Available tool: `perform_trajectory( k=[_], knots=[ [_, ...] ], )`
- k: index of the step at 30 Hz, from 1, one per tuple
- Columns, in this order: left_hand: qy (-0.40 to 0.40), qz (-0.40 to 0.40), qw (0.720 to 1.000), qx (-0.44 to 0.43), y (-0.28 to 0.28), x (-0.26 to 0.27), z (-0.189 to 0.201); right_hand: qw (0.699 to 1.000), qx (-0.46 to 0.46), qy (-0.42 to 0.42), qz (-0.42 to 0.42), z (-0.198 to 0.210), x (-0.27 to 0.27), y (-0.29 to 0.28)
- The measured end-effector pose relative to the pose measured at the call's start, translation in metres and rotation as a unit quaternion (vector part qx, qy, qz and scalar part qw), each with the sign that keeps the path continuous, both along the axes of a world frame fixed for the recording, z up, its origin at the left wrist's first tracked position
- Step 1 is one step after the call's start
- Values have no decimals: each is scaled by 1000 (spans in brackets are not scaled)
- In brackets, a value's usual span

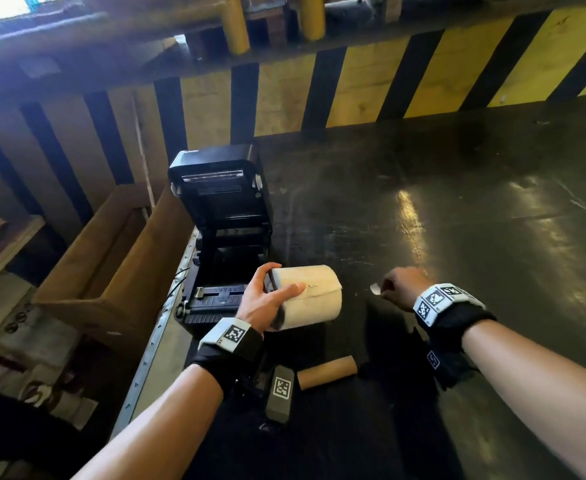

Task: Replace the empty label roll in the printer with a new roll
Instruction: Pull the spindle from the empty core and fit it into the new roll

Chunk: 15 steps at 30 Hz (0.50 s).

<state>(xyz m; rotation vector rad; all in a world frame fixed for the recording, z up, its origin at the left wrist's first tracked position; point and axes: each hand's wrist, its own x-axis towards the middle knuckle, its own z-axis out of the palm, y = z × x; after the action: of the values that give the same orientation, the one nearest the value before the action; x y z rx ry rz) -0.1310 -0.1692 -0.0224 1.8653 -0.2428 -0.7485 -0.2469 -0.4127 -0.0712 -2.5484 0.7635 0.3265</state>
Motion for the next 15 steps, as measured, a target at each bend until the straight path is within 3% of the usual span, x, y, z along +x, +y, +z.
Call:
perform_trajectory(
  k=[11, 15],
  knots=[
    [15, -18, 1000, -19, -12, -2, -3, 986, 30, 152, 59, -17, 9, 1],
    [4, -31, 999, -26, -10, -2, -1, 991, 46, 119, 47, -1, -2, -3]
  ],
)
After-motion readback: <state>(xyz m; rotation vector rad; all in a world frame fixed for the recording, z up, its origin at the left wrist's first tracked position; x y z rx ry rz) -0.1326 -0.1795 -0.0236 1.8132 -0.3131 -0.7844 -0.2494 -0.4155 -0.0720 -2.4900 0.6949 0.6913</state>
